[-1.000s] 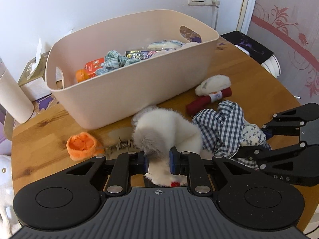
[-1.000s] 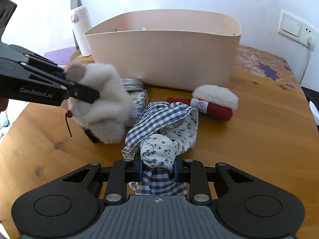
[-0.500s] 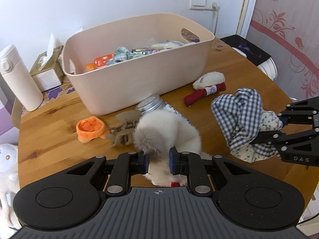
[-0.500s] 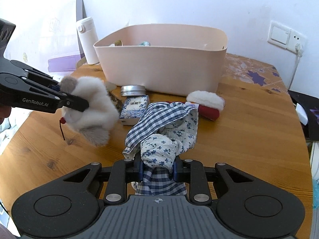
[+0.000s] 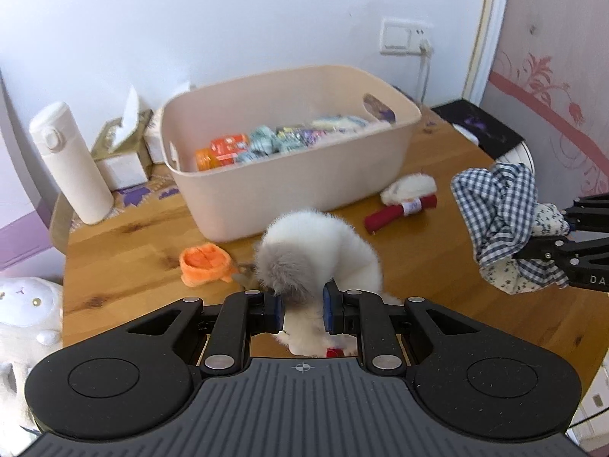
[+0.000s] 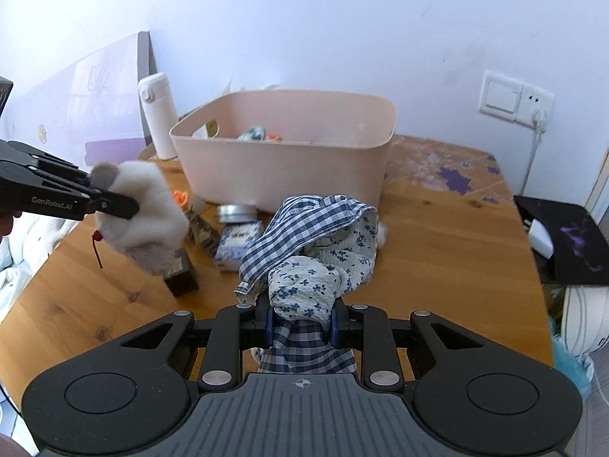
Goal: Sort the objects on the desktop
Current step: 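Lift the bunny plush and plaid cloth and carry both over the basket, then open both tools to drop the bunny and plaid cloth into the basket, then withdraw both tools from the basket and approach the remaining table items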
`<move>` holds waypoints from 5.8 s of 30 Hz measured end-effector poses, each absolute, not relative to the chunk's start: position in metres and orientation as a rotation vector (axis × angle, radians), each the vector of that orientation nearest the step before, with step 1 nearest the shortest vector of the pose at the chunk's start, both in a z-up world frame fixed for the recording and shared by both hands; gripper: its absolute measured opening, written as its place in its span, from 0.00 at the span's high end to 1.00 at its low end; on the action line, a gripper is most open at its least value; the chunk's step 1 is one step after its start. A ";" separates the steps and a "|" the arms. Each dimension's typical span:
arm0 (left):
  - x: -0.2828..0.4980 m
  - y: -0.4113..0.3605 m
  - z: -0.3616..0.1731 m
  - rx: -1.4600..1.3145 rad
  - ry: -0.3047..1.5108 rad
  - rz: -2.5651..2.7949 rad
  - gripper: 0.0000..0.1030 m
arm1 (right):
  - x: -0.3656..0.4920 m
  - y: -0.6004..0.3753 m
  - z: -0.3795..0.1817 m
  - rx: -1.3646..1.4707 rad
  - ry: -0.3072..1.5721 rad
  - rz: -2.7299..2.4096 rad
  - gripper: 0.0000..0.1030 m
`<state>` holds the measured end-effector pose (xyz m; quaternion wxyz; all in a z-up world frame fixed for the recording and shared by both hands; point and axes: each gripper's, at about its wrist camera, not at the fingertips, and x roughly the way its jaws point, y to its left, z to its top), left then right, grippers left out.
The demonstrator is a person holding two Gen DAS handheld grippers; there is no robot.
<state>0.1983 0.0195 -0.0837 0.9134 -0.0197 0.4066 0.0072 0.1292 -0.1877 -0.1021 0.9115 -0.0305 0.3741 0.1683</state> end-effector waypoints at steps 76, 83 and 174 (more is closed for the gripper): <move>0.382 0.069 -0.089 -0.006 0.904 0.198 0.35 | 0.336 -0.145 -0.099 -0.122 0.766 0.344 0.31; 0.368 0.069 -0.083 0.006 0.895 0.224 0.23 | 0.321 -0.147 -0.086 -0.096 0.726 0.285 0.00; 0.271 0.090 -0.185 -0.172 1.009 0.439 0.20 | 0.256 -0.180 -0.196 -0.118 1.007 0.234 0.00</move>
